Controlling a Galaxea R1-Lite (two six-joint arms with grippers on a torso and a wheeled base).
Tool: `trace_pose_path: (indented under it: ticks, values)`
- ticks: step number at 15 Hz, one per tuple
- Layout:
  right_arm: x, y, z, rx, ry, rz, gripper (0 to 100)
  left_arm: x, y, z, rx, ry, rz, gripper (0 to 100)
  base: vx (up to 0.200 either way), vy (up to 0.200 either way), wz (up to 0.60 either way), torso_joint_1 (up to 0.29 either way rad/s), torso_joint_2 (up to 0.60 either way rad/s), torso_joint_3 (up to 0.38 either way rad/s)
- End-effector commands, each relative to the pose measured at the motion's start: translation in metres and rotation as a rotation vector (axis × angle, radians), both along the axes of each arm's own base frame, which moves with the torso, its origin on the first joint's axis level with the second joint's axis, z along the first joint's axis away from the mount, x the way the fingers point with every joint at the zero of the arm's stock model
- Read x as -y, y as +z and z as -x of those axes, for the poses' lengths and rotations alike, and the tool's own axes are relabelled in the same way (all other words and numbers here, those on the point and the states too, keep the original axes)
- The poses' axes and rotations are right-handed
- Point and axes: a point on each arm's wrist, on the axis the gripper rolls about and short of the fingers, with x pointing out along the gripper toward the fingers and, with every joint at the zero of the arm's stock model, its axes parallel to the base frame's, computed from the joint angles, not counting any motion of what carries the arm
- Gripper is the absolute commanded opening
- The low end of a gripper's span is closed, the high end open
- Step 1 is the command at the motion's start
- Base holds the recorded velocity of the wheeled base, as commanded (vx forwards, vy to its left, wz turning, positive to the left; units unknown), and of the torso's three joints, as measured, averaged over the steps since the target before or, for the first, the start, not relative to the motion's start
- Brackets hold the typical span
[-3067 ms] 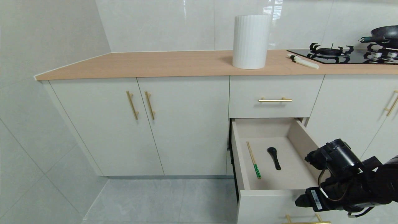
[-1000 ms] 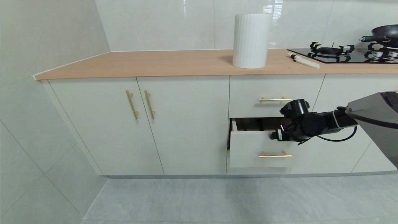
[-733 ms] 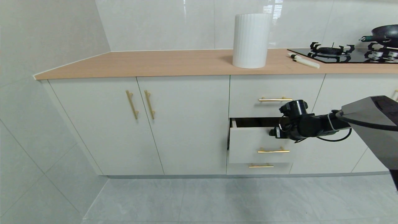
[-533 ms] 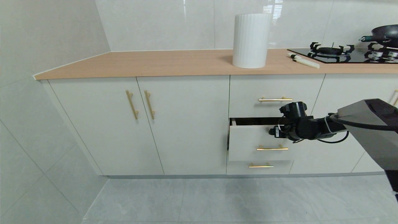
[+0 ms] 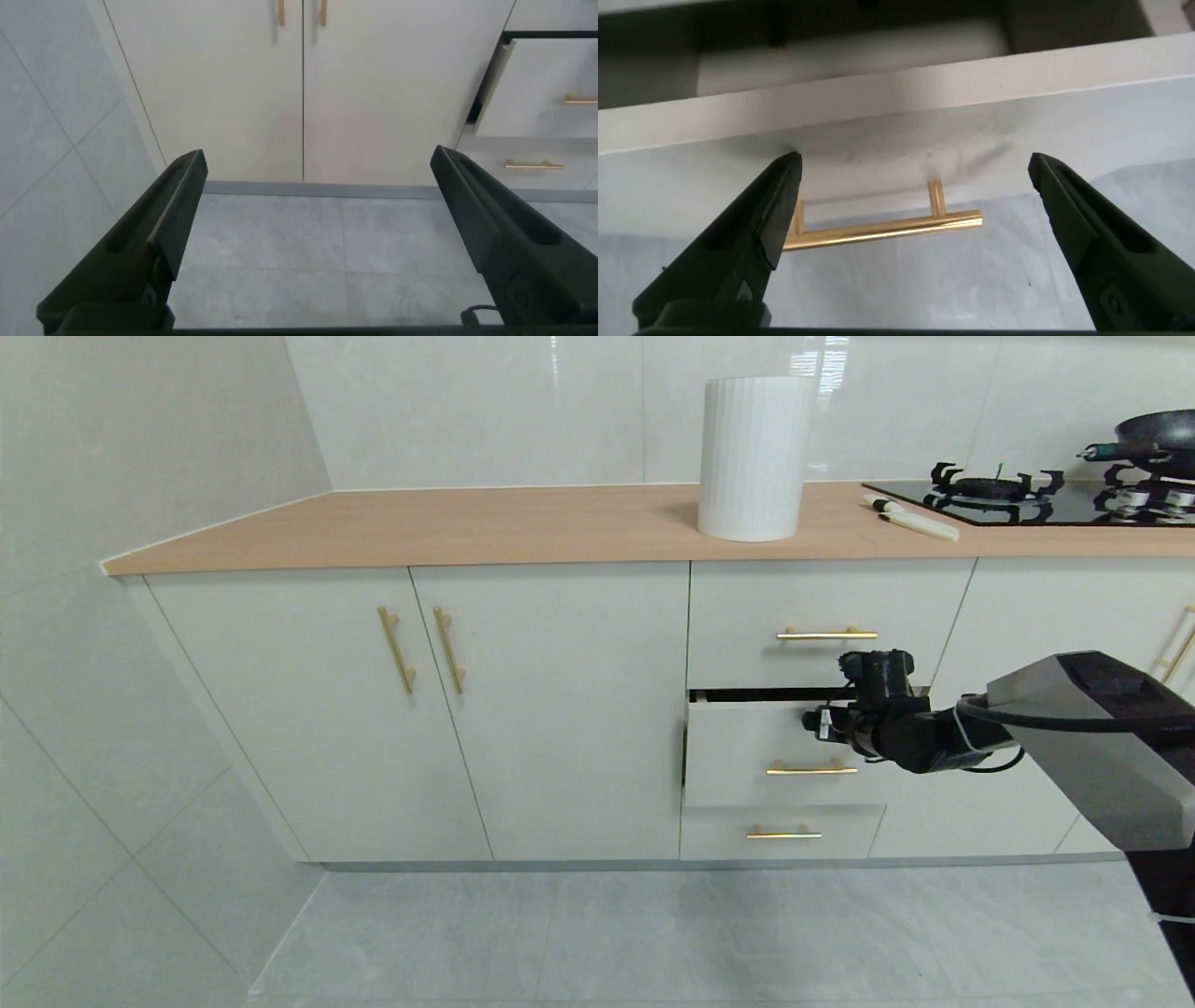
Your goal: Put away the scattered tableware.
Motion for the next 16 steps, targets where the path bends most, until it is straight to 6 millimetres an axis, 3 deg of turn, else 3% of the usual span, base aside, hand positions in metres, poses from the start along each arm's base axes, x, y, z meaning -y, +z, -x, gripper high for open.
trace_pose_path:
  ticks: [1,16]
  values:
    - [0.000,-0.008,-0.003,0.013,-0.005,0.001,100,0.000,0.000,0.000,0.001,0.002,0.001,100,0.000,0.000,0.00,0.000,0.00,0.000]
    - [-0.001,-0.023,-0.029,0.158,-0.128,0.030,100,0.000,0.000,0.000,0.001,0.000,0.001,100,0.000,0.000,0.00,0.000,0.00,0.000]
